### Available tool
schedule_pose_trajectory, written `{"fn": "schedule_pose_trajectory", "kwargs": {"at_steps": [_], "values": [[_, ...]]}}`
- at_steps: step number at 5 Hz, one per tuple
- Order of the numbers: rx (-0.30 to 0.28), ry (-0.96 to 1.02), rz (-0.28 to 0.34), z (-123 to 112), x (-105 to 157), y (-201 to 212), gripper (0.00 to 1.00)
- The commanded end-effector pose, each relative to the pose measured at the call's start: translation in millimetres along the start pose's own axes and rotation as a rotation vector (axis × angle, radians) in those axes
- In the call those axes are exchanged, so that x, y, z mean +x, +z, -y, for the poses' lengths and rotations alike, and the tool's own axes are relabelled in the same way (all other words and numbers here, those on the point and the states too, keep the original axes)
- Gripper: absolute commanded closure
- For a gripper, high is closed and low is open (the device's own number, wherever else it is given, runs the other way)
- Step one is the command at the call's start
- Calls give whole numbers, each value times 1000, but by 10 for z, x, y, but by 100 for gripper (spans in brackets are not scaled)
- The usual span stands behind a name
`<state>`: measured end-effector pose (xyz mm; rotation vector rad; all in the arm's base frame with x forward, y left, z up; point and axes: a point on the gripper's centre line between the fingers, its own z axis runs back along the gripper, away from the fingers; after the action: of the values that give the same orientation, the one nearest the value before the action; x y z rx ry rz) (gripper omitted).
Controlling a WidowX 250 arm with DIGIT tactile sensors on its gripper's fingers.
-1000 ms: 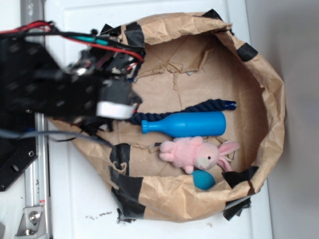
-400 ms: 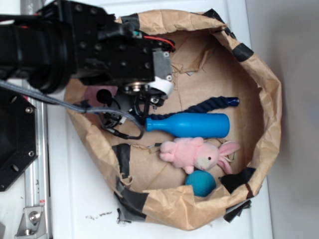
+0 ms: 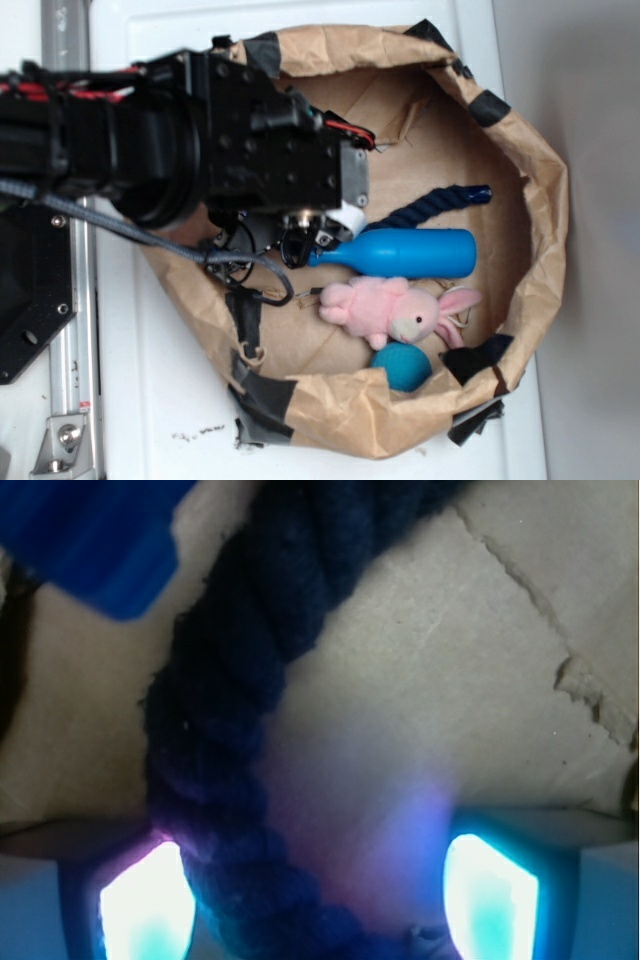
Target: Grab the blue rope.
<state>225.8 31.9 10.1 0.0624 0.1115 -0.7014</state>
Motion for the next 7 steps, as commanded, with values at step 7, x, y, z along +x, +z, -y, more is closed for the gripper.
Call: {"fn": "schedule_pose_trajectory", "kwargs": {"at_steps": [7], "values": [[190,272,-79,-216,-27,389,100]]}}
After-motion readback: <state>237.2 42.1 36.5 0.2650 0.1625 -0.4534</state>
